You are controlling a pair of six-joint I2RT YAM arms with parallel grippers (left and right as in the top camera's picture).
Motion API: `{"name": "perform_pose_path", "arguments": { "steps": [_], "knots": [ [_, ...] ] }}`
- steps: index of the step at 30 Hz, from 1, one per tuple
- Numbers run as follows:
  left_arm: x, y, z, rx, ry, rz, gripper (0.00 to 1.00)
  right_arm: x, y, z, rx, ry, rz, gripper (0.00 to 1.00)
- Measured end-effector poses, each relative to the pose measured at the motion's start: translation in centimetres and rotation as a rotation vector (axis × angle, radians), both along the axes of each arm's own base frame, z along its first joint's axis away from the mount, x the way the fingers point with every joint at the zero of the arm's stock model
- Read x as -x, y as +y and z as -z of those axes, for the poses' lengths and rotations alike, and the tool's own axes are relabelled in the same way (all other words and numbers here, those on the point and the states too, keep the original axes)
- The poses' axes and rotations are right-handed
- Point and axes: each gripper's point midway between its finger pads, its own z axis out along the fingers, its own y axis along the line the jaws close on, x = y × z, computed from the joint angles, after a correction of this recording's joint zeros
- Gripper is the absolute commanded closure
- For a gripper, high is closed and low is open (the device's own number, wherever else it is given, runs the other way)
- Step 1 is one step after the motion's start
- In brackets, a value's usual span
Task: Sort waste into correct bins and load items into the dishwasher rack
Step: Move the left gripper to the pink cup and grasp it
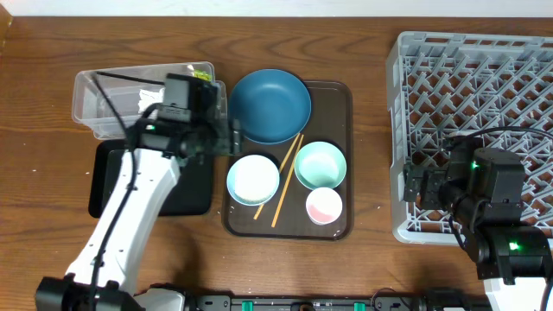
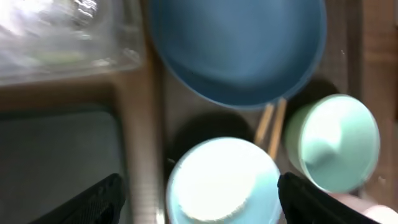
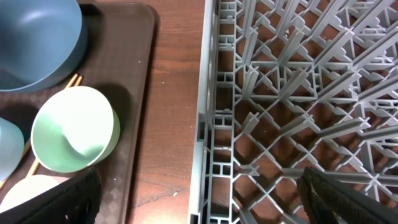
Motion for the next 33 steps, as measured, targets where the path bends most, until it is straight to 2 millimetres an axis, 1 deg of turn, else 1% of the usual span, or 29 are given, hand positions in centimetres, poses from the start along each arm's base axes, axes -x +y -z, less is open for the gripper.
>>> {"name": "perform_pose_path", "arguments": {
  "steps": [6, 9, 10, 14, 20, 23, 25, 26, 27, 30, 32, 33],
  "knots": [
    [2.6, -5.5, 0.6, 0.051, 0.057, 0.149, 0.23, 0.1, 0.0, 0.1, 0.0, 0.003, 0.0, 0.01],
    [3.9, -7.8, 1.2, 0.053, 0.084, 0.22, 0.26, 0.1, 0.0, 0.1, 0.0, 0.004, 0.0, 0.01],
    [4.5, -8.6, 1.5, 0.051, 0.098, 0.247, 0.27, 0.1, 0.0, 0.1, 0.0, 0.005, 0.0, 0.01],
    [6.5, -11.1, 3.4, 0.03, 0.166, 0.323, 0.27, 0.2, 0.0, 0.1, 0.0, 0.009, 0.0, 0.01],
    [9.5, -13.3, 5.9, -0.009, 0.264, 0.387, 0.27, 0.2, 0.0, 0.2, 0.0, 0.01, 0.0, 0.01],
    [10.6, -14.2, 6.9, -0.027, 0.296, 0.418, 0.28, 0.2, 0.0, 0.2, 0.0, 0.01, 0.0, 0.01],
    [11.3, -14.7, 7.4, -0.038, 0.314, 0.435, 0.3, 0.2, 0.0, 0.2, 0.0, 0.01, 0.0, 0.01],
    [11.7, -15.0, 7.8, -0.044, 0.327, 0.446, 0.34, 0.2, 0.0, 0.2, 0.0, 0.01, 0.0, 0.01],
    [11.9, -15.2, 8.1, -0.047, 0.335, 0.449, 0.41, 0.2, 0.0, 0.2, 0.0, 0.01, 0.0, 0.01],
    [12.5, -15.5, 8.9, -0.058, 0.36, 0.464, 0.65, 0.2, 0.0, 0.2, 0.0, 0.01, 0.0, 0.01],
    [12.6, -15.6, 9.1, -0.061, 0.37, 0.46, 0.77, 0.2, 0.0, 0.2, 0.0, 0.01, 0.0, 0.01],
    [12.6, -15.6, 9.2, -0.062, 0.371, 0.462, 0.8, 0.2, 0.0, 0.2, 0.0, 0.01, 0.0, 0.01]
  ]
}}
